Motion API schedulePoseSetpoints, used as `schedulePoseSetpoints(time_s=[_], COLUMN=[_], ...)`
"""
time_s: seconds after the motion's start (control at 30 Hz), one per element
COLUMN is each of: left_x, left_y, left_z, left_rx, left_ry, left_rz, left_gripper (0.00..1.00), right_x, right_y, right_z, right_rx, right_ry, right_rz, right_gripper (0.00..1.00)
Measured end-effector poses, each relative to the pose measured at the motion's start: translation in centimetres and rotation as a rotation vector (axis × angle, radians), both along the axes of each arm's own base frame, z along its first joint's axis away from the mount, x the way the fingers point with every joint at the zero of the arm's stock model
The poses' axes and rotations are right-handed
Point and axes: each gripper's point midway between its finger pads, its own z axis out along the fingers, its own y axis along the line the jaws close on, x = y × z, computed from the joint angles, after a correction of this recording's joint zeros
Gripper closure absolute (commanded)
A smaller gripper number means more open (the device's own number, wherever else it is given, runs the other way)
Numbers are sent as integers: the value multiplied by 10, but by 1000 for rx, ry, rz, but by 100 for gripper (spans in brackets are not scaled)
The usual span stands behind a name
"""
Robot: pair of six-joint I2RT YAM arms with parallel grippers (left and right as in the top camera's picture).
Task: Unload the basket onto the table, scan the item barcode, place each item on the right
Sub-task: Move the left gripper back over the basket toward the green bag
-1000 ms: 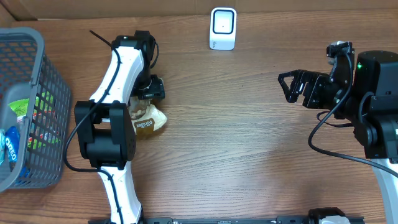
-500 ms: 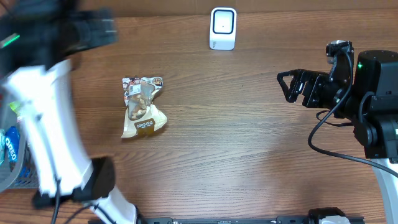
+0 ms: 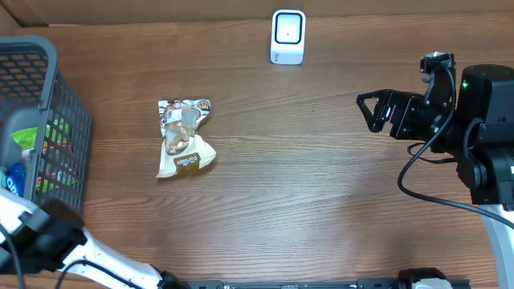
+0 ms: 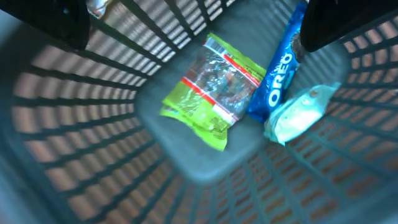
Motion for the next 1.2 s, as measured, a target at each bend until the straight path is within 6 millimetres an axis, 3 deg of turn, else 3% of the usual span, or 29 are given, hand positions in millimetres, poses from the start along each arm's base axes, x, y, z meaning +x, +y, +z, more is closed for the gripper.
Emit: schedulePoseSetpoints(time_s=[0.13, 0.33, 0.6, 0.83, 1.2], left_x=[13, 35, 32, 29, 52], left_y=[10, 10, 13, 14, -9], left_z=[-39, -98, -157, -173, -190], left_rx=[-78, -177, -255, -245, -208], left_ry=[34, 110, 251, 324, 404], left_rz=[-24, -66, -31, 20, -34], left_gripper=[0, 0, 0, 0, 0], right_x=[0, 0, 0, 0, 0], right_y=[0, 0, 0, 0, 0], right_z=[0, 0, 0, 0, 0], right_rx=[6, 15, 23, 25, 25], right_ry=[2, 8, 15, 16, 17], right_rz=[-5, -12, -20, -22, -21], right_gripper=[1, 1, 1, 1, 1])
